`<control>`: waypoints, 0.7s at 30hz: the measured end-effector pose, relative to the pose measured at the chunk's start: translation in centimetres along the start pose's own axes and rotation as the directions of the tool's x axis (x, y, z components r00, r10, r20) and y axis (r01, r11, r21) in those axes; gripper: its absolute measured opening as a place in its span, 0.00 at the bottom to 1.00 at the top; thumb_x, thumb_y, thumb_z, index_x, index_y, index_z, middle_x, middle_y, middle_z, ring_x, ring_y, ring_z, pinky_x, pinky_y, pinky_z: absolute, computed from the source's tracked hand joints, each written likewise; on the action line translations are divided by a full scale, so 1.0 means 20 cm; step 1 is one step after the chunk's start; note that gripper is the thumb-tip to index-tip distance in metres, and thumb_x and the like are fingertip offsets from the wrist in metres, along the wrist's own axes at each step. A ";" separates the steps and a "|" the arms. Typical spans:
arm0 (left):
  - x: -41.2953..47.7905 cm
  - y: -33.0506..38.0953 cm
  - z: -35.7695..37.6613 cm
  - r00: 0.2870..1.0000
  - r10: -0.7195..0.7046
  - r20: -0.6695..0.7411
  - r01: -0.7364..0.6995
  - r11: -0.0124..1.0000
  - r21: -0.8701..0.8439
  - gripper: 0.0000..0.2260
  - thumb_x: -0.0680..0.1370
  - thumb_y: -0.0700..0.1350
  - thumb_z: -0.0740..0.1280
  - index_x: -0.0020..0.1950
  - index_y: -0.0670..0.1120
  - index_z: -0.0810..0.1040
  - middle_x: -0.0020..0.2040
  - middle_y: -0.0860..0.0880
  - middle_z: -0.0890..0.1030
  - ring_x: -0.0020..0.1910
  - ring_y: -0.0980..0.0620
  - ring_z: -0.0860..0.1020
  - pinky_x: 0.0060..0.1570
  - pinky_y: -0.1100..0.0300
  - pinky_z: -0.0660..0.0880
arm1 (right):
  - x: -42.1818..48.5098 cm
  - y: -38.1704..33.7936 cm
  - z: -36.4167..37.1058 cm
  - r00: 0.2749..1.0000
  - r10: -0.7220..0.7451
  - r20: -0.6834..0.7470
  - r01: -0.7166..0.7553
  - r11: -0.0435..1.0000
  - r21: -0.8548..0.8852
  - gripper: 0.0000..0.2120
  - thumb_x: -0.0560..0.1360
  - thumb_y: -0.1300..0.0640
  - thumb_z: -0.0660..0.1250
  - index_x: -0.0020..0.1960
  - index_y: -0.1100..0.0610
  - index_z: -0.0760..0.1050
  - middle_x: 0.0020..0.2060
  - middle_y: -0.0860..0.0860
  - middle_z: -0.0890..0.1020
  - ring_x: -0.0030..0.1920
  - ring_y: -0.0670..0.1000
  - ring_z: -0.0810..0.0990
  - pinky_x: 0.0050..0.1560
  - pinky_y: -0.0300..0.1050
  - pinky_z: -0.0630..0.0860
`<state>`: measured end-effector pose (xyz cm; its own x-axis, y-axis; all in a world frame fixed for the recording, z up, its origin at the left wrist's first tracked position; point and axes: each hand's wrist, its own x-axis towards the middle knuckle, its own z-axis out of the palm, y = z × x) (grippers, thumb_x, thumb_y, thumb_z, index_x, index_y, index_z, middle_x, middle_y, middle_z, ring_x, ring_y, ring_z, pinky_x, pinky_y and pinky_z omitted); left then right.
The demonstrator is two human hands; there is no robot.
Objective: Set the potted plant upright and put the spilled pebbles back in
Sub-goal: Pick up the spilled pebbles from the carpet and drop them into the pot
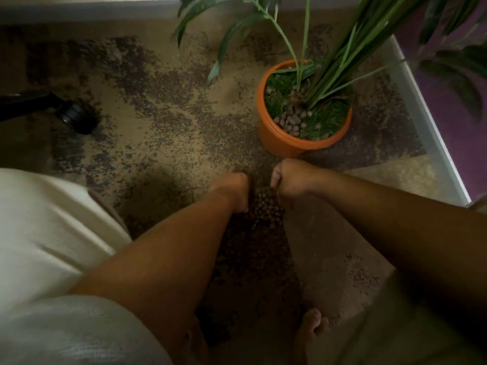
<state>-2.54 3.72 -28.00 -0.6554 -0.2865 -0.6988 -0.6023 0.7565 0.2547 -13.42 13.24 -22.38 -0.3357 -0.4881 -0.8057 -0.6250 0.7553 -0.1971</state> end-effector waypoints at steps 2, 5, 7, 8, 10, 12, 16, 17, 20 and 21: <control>-0.01 -0.02 0.00 0.997 0.027 0.072 -0.030 0.999 0.045 0.25 0.66 0.50 0.79 0.60 0.45 0.77 0.60 0.44 0.80 0.59 0.42 0.79 0.57 0.50 0.77 | 0.04 0.05 0.05 0.994 0.075 -0.079 -0.064 0.989 0.132 0.08 0.72 0.65 0.69 0.50 0.61 0.83 0.53 0.57 0.85 0.53 0.56 0.83 0.52 0.46 0.80; -0.02 -0.02 0.01 0.981 0.100 0.166 -0.120 0.986 0.114 0.31 0.65 0.54 0.79 0.63 0.44 0.74 0.62 0.44 0.78 0.61 0.42 0.77 0.58 0.52 0.75 | 0.07 0.09 0.10 0.949 0.190 -0.250 -0.111 0.948 0.299 0.08 0.72 0.64 0.68 0.39 0.52 0.78 0.52 0.54 0.84 0.54 0.55 0.82 0.56 0.46 0.79; -0.01 0.01 0.05 0.973 0.147 0.178 -0.181 0.965 0.189 0.32 0.65 0.55 0.79 0.64 0.44 0.73 0.62 0.44 0.77 0.61 0.43 0.76 0.56 0.53 0.74 | 0.08 0.10 0.11 0.932 0.217 -0.289 -0.116 0.937 0.330 0.09 0.71 0.64 0.67 0.37 0.52 0.77 0.51 0.54 0.84 0.53 0.55 0.82 0.56 0.47 0.79; -0.01 0.02 0.08 0.971 0.150 0.185 -0.190 0.957 0.221 0.31 0.66 0.54 0.78 0.64 0.44 0.73 0.63 0.44 0.77 0.61 0.43 0.76 0.55 0.52 0.74 | 0.08 0.10 0.12 0.929 0.237 -0.283 -0.127 0.926 0.356 0.08 0.72 0.63 0.67 0.37 0.52 0.78 0.51 0.54 0.84 0.53 0.55 0.82 0.57 0.46 0.79; 0.00 0.03 0.13 0.972 0.133 0.194 -0.183 0.946 0.268 0.28 0.69 0.50 0.78 0.64 0.45 0.73 0.63 0.44 0.77 0.61 0.43 0.76 0.53 0.51 0.75 | 0.09 0.12 0.13 0.930 0.272 -0.249 -0.158 0.904 0.396 0.06 0.73 0.62 0.68 0.43 0.53 0.80 0.54 0.55 0.83 0.56 0.56 0.81 0.58 0.47 0.78; 0.00 0.03 0.17 0.972 0.144 0.184 -0.193 0.939 0.284 0.21 0.73 0.44 0.74 0.64 0.44 0.74 0.63 0.43 0.77 0.61 0.42 0.77 0.51 0.50 0.75 | 0.08 0.14 0.15 0.923 0.306 -0.234 -0.192 0.893 0.408 0.04 0.75 0.60 0.68 0.47 0.57 0.81 0.56 0.57 0.82 0.58 0.57 0.80 0.60 0.49 0.78; -0.01 0.04 0.20 0.977 0.178 0.115 -0.204 0.937 0.282 0.12 0.79 0.37 0.63 0.62 0.43 0.75 0.62 0.42 0.77 0.59 0.41 0.78 0.45 0.51 0.73 | 0.05 0.17 0.27 0.922 0.346 -0.177 -0.284 0.911 0.300 0.17 0.79 0.57 0.64 0.65 0.64 0.75 0.64 0.62 0.77 0.65 0.62 0.75 0.63 0.52 0.72; -0.01 0.04 0.20 0.980 0.173 0.101 -0.194 0.942 0.274 0.13 0.79 0.36 0.62 0.62 0.43 0.75 0.62 0.41 0.76 0.59 0.41 0.78 0.45 0.51 0.73 | 0.05 0.19 0.33 0.924 0.368 -0.107 -0.328 0.903 0.276 0.19 0.80 0.58 0.64 0.69 0.64 0.72 0.66 0.63 0.75 0.65 0.63 0.75 0.61 0.53 0.73; -0.01 0.05 0.19 0.984 0.165 0.064 -0.175 0.956 0.235 0.14 0.79 0.35 0.60 0.63 0.41 0.75 0.63 0.40 0.76 0.60 0.40 0.77 0.50 0.49 0.75 | 0.04 0.21 0.50 0.906 0.404 0.128 -0.424 0.855 0.300 0.14 0.77 0.64 0.68 0.60 0.69 0.73 0.55 0.63 0.76 0.53 0.61 0.78 0.44 0.49 0.75; -0.01 0.06 0.18 0.986 0.162 0.050 -0.169 0.961 0.221 0.13 0.79 0.35 0.60 0.63 0.41 0.75 0.63 0.40 0.76 0.60 0.40 0.77 0.51 0.49 0.75 | 0.05 0.21 0.56 0.906 0.396 0.150 -0.423 0.859 0.289 0.19 0.76 0.63 0.69 0.63 0.70 0.72 0.57 0.64 0.75 0.57 0.62 0.77 0.48 0.47 0.73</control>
<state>-1.39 6.76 -30.01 -0.7205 -0.1303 -0.6811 -0.3672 0.9049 0.2153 -8.50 20.82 -30.38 -0.4460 -0.0777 -0.8917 -0.1914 0.9815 0.0102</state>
